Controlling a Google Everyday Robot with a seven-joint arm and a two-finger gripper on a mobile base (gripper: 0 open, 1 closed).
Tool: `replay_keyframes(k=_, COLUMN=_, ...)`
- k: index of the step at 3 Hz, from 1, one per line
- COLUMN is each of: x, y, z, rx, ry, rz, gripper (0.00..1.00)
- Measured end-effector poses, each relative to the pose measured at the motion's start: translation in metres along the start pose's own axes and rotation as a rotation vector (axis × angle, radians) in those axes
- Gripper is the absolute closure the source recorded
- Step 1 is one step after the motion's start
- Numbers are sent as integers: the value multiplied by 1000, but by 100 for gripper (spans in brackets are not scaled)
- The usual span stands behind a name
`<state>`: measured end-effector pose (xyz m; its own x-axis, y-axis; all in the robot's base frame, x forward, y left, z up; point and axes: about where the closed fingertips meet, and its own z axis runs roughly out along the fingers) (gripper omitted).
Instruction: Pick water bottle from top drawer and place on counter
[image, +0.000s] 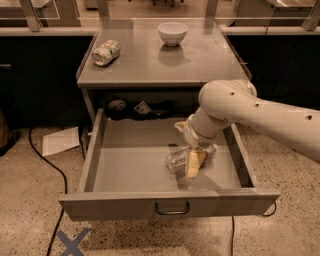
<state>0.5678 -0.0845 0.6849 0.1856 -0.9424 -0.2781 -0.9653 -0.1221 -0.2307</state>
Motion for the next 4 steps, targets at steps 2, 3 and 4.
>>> replay_keyframes(k=2, x=40, y=-32, z=0, rx=8, ry=81, rz=21, gripper=0)
replay_keyframes(k=3, x=50, y=-27, z=19, rx=14, ry=9, rz=44, gripper=0)
replay_keyframes(k=4, x=41, y=-23, z=46, rx=27, ry=-104, rz=45, gripper=0)
